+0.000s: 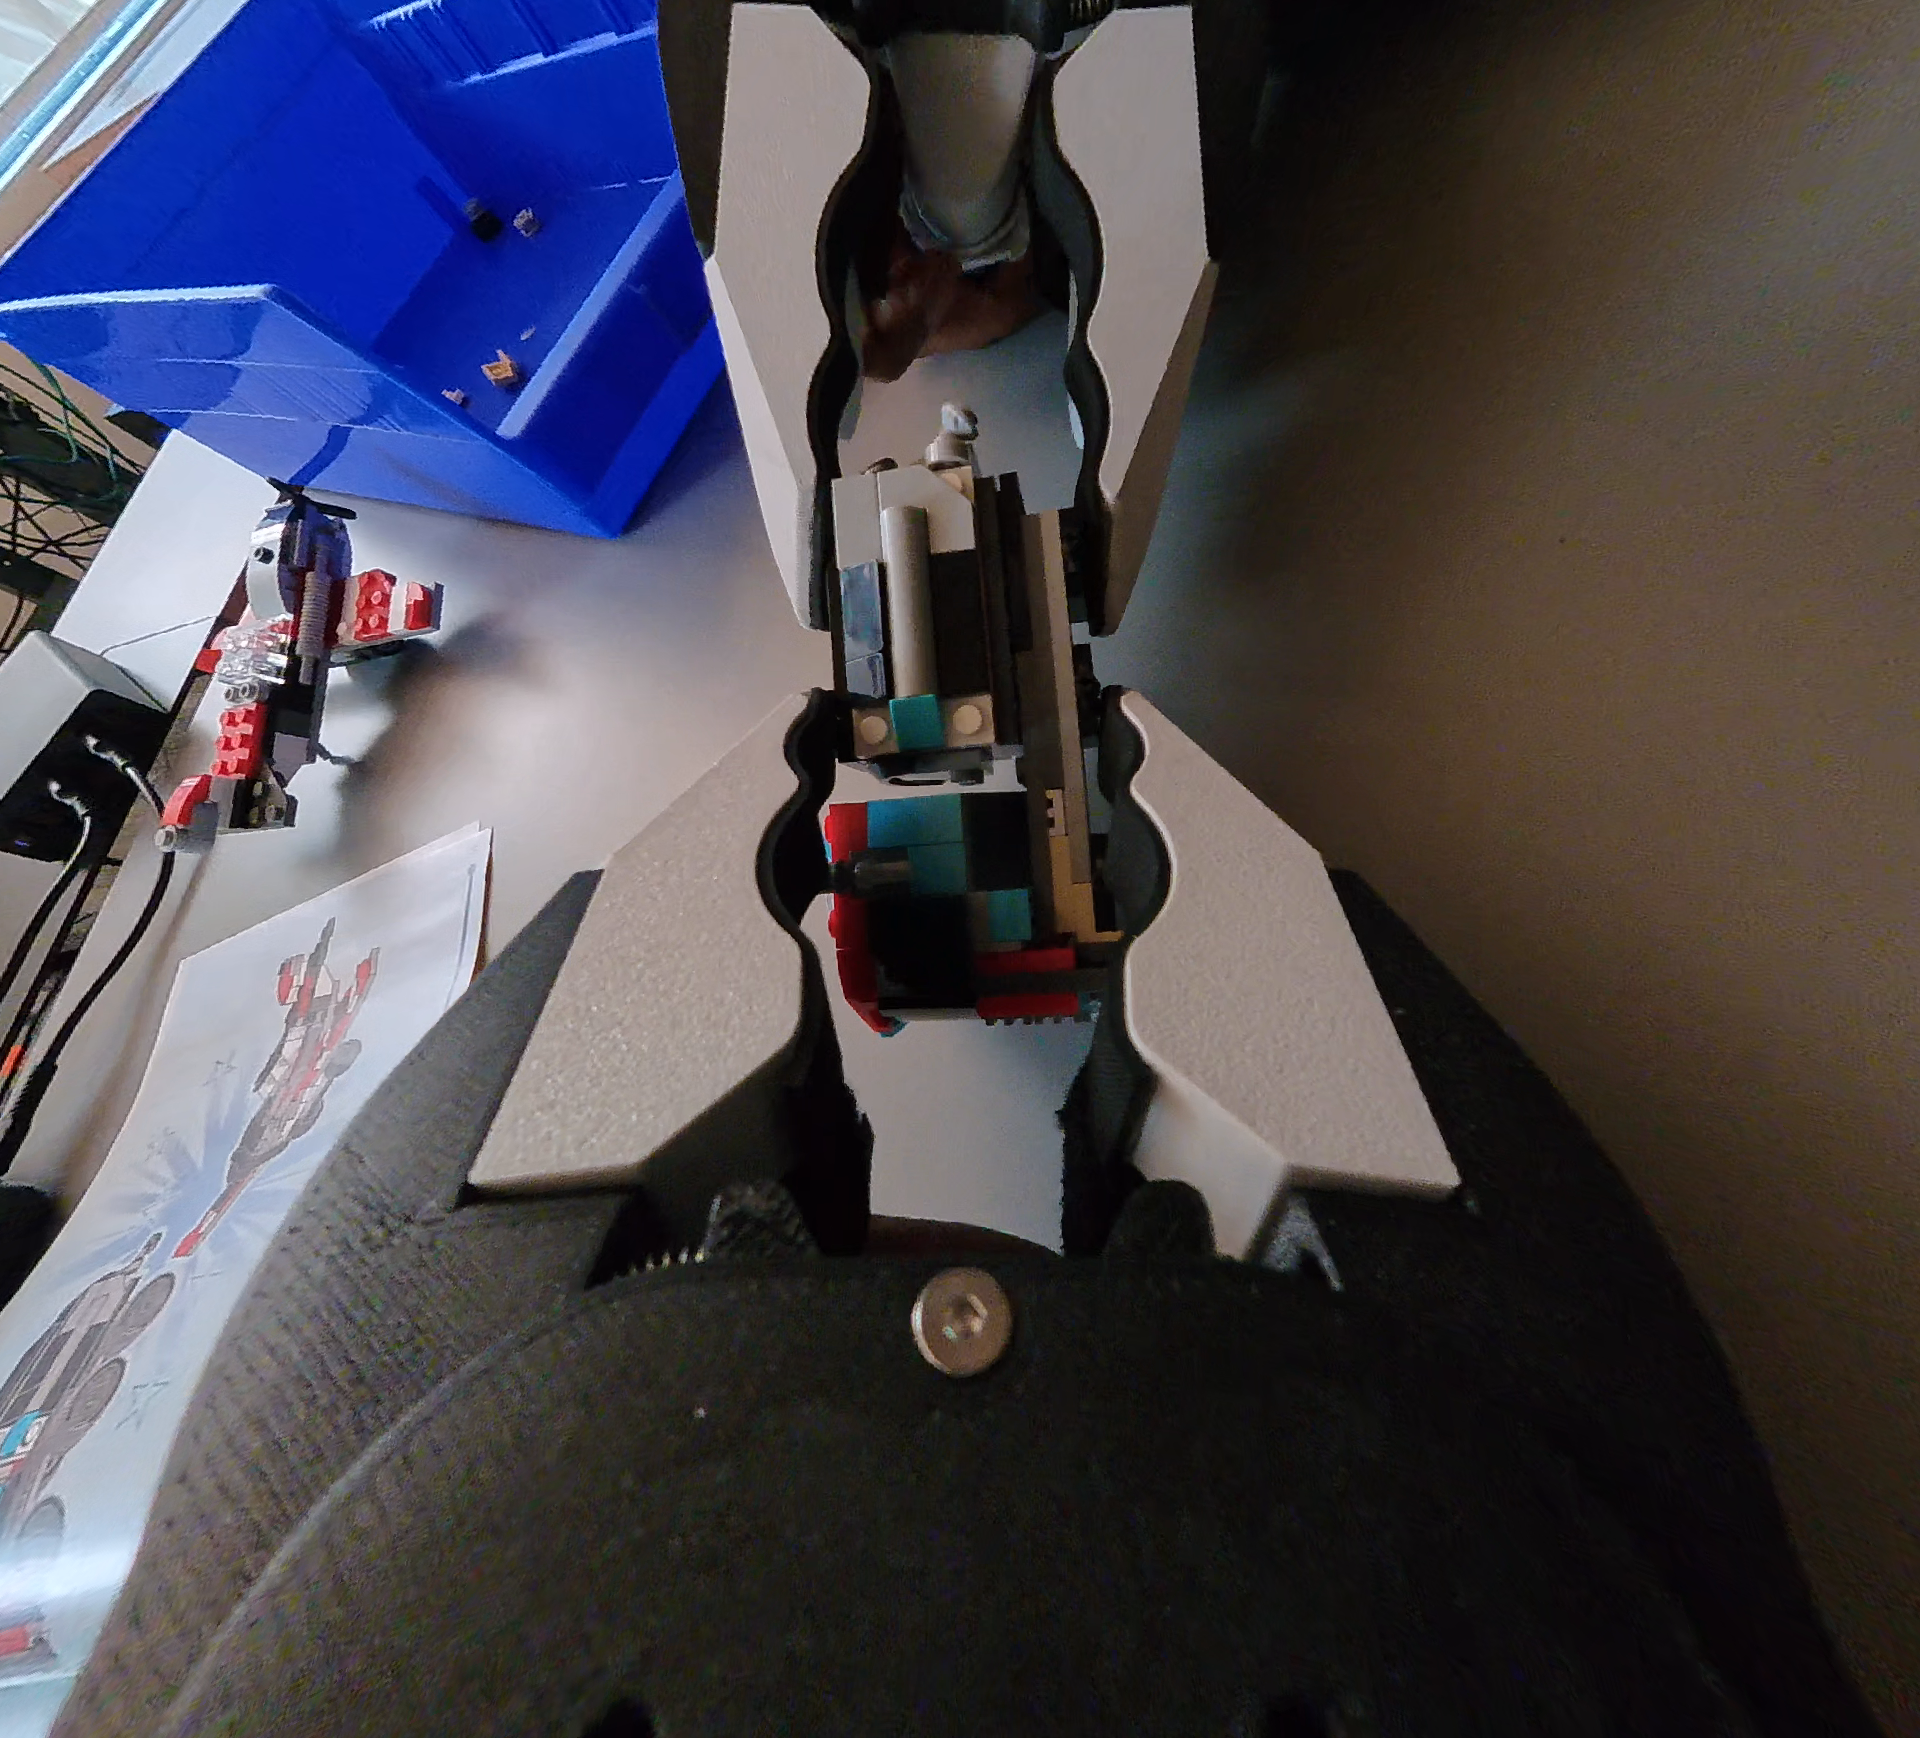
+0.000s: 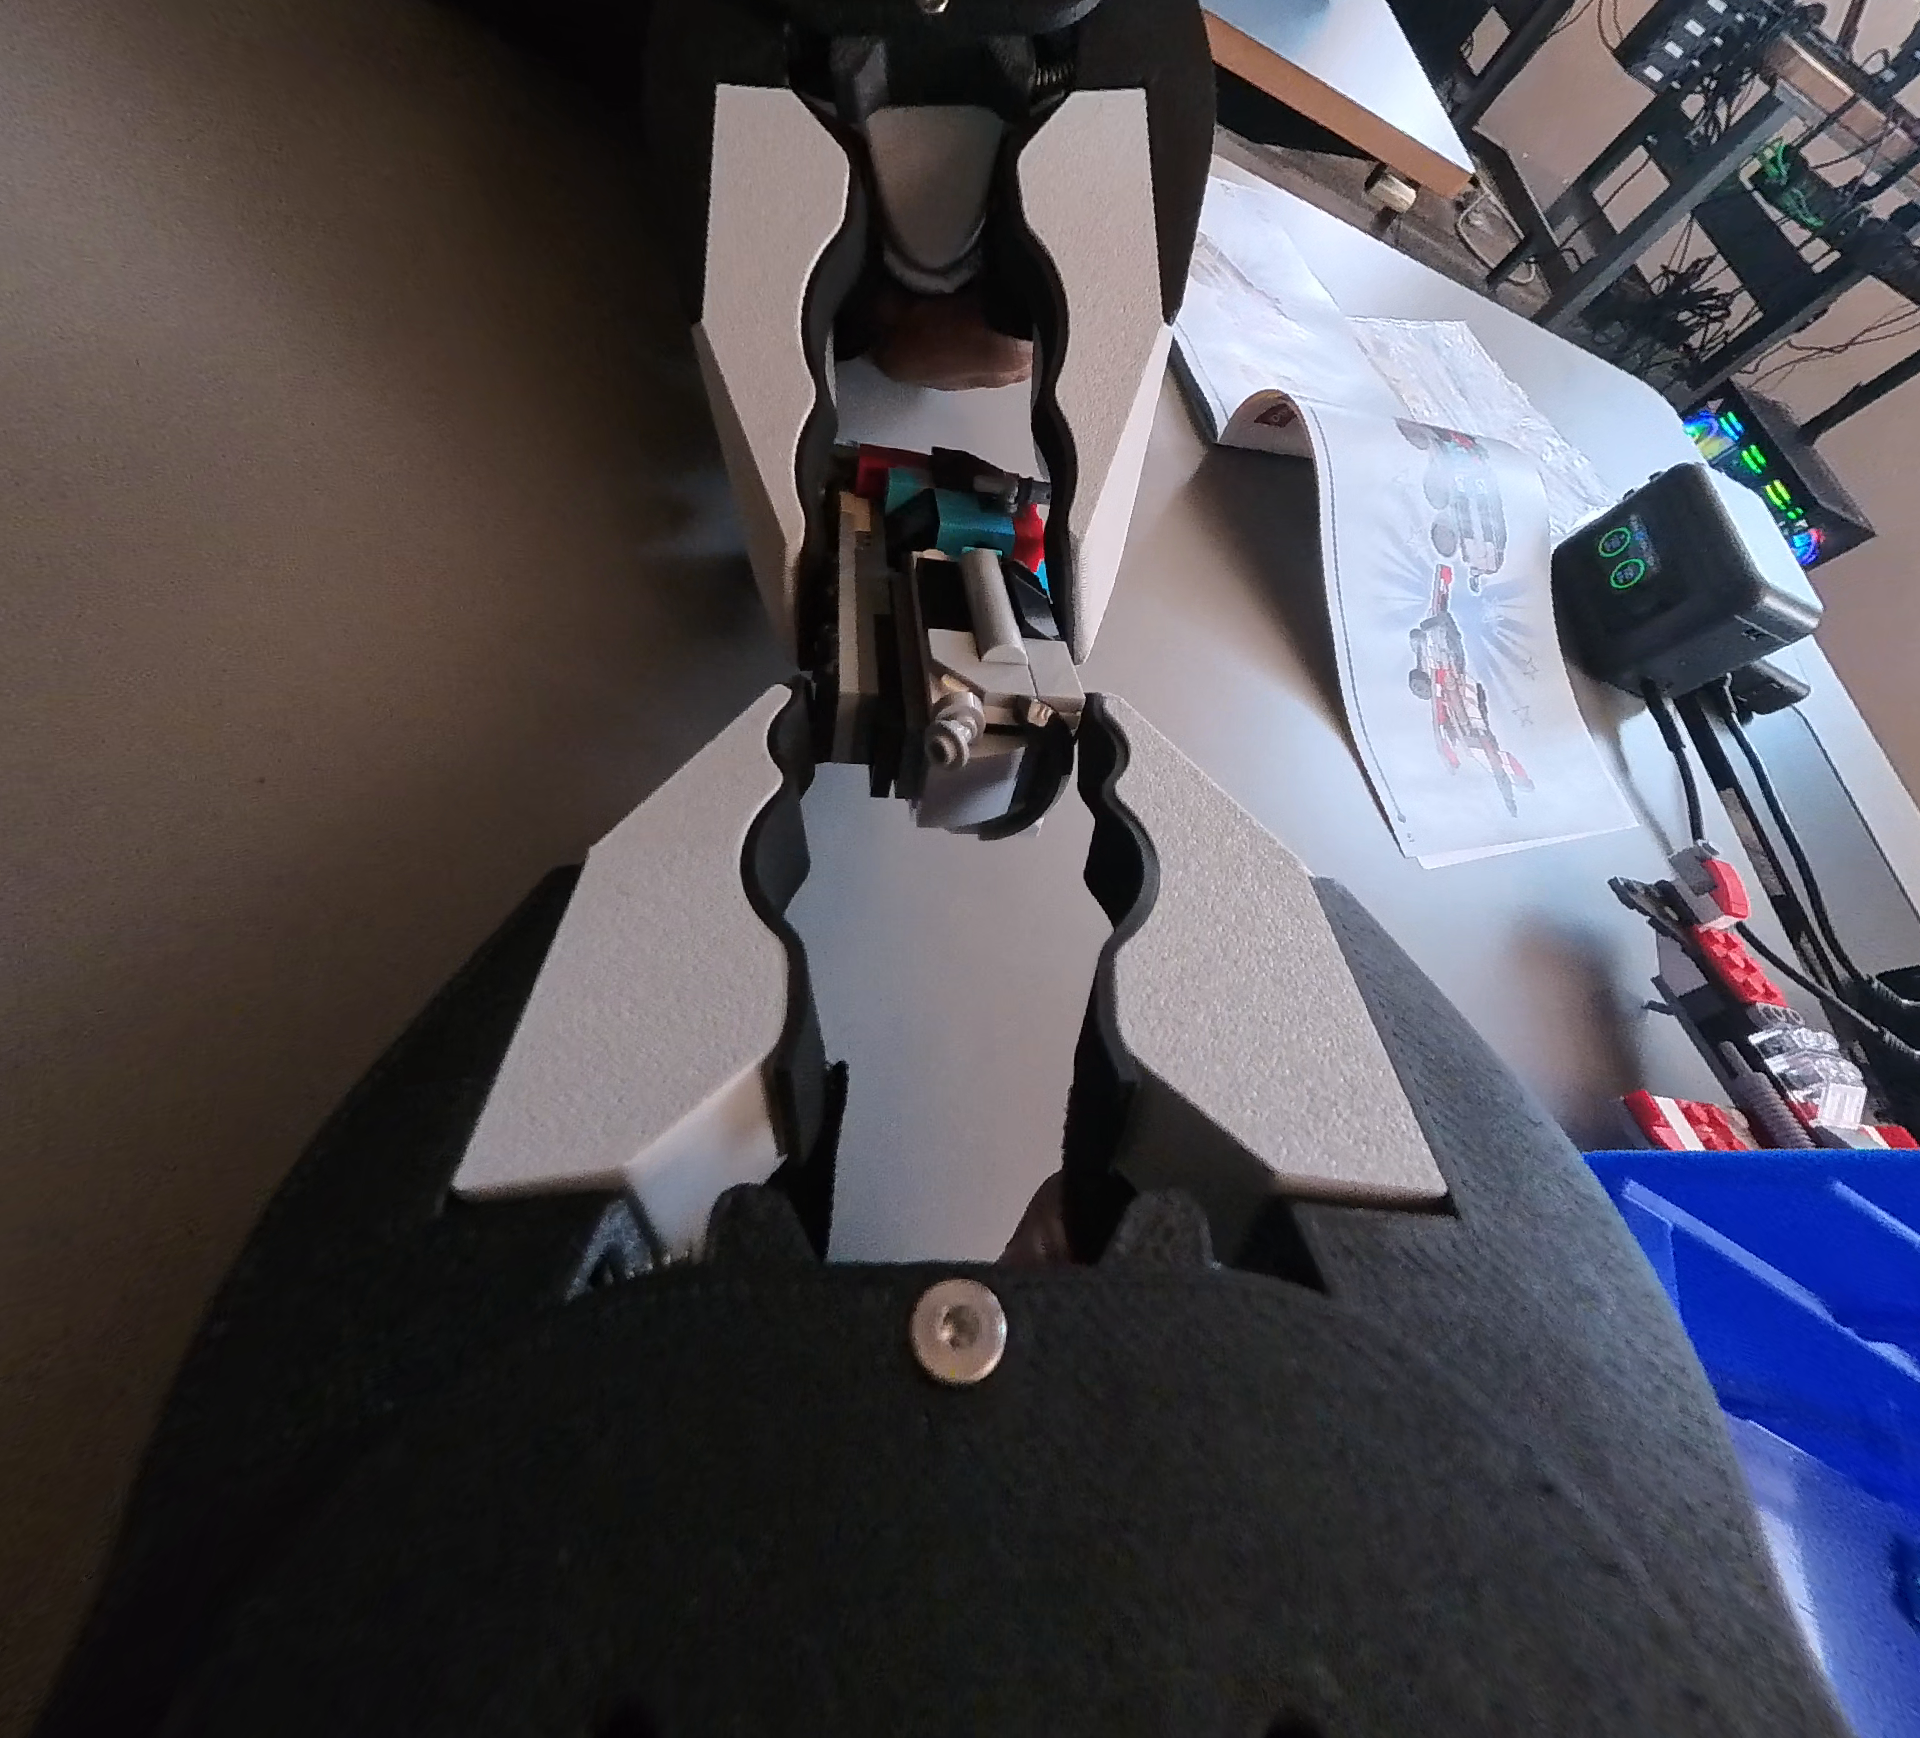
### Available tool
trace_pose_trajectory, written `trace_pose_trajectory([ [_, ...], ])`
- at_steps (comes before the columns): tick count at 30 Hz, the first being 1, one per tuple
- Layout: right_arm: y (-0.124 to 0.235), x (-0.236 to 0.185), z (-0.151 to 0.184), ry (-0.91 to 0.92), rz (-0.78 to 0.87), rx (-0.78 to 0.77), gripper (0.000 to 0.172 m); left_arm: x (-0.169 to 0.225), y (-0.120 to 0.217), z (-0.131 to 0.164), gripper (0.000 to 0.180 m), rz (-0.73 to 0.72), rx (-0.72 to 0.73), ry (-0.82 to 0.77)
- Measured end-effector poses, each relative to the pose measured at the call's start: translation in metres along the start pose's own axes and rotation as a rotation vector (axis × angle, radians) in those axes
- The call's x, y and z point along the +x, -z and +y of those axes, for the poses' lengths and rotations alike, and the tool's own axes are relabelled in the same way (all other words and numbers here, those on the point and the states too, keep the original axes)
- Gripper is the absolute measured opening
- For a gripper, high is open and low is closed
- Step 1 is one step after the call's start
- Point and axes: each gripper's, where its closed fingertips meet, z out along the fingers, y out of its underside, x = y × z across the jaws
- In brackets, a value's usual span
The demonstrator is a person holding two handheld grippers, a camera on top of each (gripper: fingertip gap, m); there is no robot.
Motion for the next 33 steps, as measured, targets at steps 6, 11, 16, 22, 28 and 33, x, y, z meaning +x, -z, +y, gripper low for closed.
trace_pose_trajectory([
  [6,-0.0002,-0.0004,0.0000,0.002,-0.006,0.001,0.052,0.0004,0.0001,-0.0005,0.050,0.001,-0.001,0.002],
  [11,-0.0012,-0.0003,-0.0001,0.012,-0.001,-0.002,0.052,0.0004,0.0008,-0.0003,0.049,0.005,0.000,0.005],
  [16,-0.0020,-0.0001,0.0006,0.013,-0.001,-0.005,0.052,0.0007,0.0008,-0.0005,0.048,0.007,-0.001,0.007],
  [22,-0.0020,-0.0007,-0.0001,0.015,-0.005,-0.001,0.052,0.0015,0.0013,-0.0006,0.048,0.014,0.004,0.010],
  [28,-0.0019,-0.0002,-0.0004,0.016,-0.004,-0.011,0.052,0.0009,0.0017,0.0002,0.049,0.008,0.004,0.004],
  [33,0.0007,0.0041,-0.0051,0.008,0.033,0.012,0.053,-0.0034,0.0046,0.0000,0.051,0.001,0.028,0.030],
])
